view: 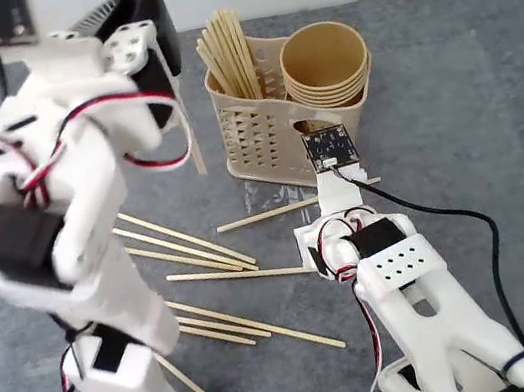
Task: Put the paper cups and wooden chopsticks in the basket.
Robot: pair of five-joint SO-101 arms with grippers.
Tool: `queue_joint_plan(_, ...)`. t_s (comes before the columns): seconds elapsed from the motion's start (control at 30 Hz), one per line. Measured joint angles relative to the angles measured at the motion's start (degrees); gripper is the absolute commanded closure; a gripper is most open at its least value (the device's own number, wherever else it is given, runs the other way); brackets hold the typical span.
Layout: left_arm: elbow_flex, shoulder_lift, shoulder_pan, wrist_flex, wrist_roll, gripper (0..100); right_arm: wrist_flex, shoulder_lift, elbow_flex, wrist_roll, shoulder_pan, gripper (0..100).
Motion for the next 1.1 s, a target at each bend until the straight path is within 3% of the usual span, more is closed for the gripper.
queue_joint_plan(0.23,2.02,-7.03,-0.18,0.00,-0.79,99,0.00,0.00,0.00,0.00,0.00,99.0)
queue_joint_plan(0.5,24.09,-20.66,-0.18,-0.26,-0.97,99,0.00,0.00,0.00,0.00,0.00,99.0)
queue_joint_plan(1.1,64.88,-34.46,-0.18,-27.78,0.70,99,-0.26,0.00,0.88,0.00,0.09,99.0)
